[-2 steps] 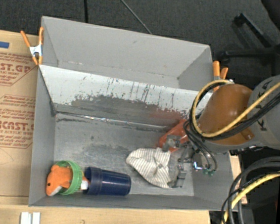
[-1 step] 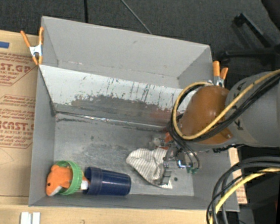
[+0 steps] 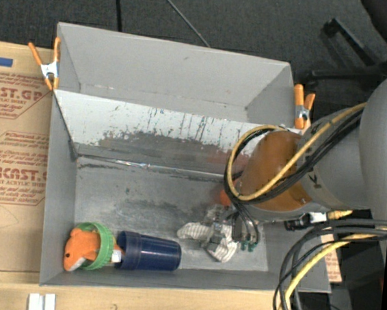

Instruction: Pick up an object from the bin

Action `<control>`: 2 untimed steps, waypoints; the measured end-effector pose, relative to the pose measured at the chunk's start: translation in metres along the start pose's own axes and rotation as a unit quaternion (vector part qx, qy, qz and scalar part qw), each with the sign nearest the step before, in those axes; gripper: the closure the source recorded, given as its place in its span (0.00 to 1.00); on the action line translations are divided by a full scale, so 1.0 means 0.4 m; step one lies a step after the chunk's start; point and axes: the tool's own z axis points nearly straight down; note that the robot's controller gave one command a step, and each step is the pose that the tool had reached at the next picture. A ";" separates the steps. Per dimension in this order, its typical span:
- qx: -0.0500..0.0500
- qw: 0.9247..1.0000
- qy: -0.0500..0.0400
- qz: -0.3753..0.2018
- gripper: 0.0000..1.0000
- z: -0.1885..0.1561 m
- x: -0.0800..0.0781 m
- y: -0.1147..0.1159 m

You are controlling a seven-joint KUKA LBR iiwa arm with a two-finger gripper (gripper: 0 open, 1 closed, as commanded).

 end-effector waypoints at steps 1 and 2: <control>0.000 1.000 0.000 0.000 1.00 0.000 0.000 0.000; 0.001 1.000 0.001 0.016 1.00 -0.210 -0.024 0.047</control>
Offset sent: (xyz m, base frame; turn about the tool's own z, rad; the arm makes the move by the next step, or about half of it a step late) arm 0.0119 0.0162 0.0847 0.0343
